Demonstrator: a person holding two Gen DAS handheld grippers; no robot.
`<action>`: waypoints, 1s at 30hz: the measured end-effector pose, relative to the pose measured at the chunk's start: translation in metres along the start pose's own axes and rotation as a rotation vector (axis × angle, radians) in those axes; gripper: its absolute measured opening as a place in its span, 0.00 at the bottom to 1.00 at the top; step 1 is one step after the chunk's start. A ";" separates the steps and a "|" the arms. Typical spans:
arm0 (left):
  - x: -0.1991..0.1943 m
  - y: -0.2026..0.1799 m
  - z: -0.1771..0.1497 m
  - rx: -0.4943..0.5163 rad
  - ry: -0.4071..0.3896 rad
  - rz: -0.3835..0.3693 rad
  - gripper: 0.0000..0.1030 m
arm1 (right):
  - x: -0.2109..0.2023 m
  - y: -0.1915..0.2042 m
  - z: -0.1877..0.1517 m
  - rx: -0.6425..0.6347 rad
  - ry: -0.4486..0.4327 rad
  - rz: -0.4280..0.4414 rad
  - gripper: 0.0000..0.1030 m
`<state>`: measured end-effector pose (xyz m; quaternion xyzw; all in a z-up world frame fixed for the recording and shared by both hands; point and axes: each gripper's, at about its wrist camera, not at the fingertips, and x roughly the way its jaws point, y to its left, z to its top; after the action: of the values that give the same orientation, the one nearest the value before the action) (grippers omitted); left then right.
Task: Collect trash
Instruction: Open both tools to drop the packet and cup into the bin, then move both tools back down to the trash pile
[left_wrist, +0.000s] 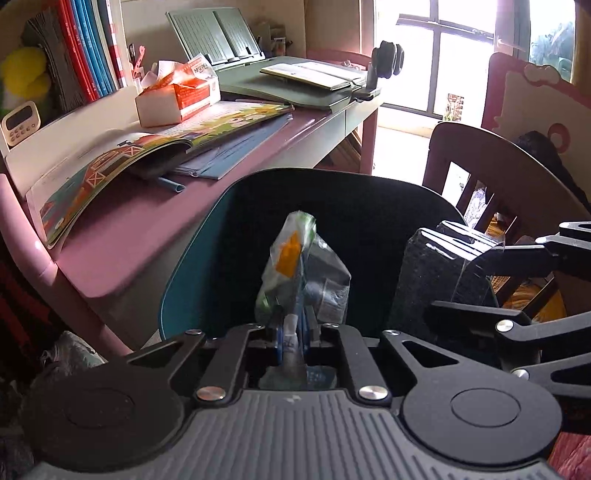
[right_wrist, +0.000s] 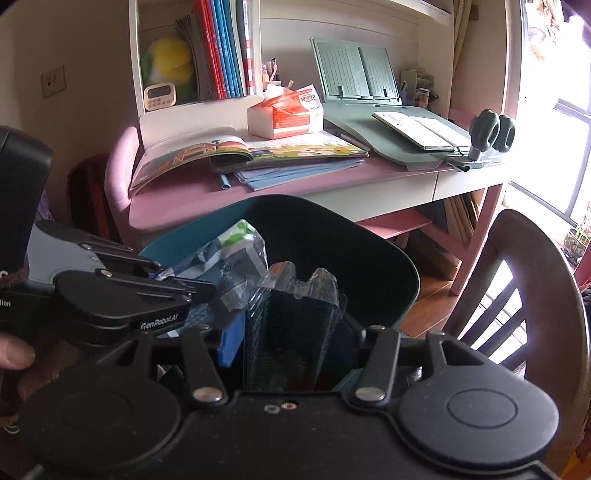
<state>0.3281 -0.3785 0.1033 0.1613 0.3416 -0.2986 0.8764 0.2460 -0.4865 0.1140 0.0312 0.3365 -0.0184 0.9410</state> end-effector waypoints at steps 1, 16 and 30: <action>-0.002 0.001 0.000 -0.002 -0.003 -0.002 0.09 | -0.001 0.000 -0.001 -0.001 0.002 0.001 0.52; -0.067 0.015 -0.021 -0.039 -0.066 -0.002 0.31 | -0.039 0.015 -0.003 -0.001 -0.030 0.034 0.56; -0.169 0.063 -0.101 -0.109 -0.105 0.049 0.55 | -0.082 0.100 -0.021 -0.051 -0.019 0.237 0.56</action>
<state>0.2180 -0.2116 0.1534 0.1057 0.3071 -0.2658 0.9077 0.1744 -0.3842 0.1543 0.0465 0.3218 0.1015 0.9402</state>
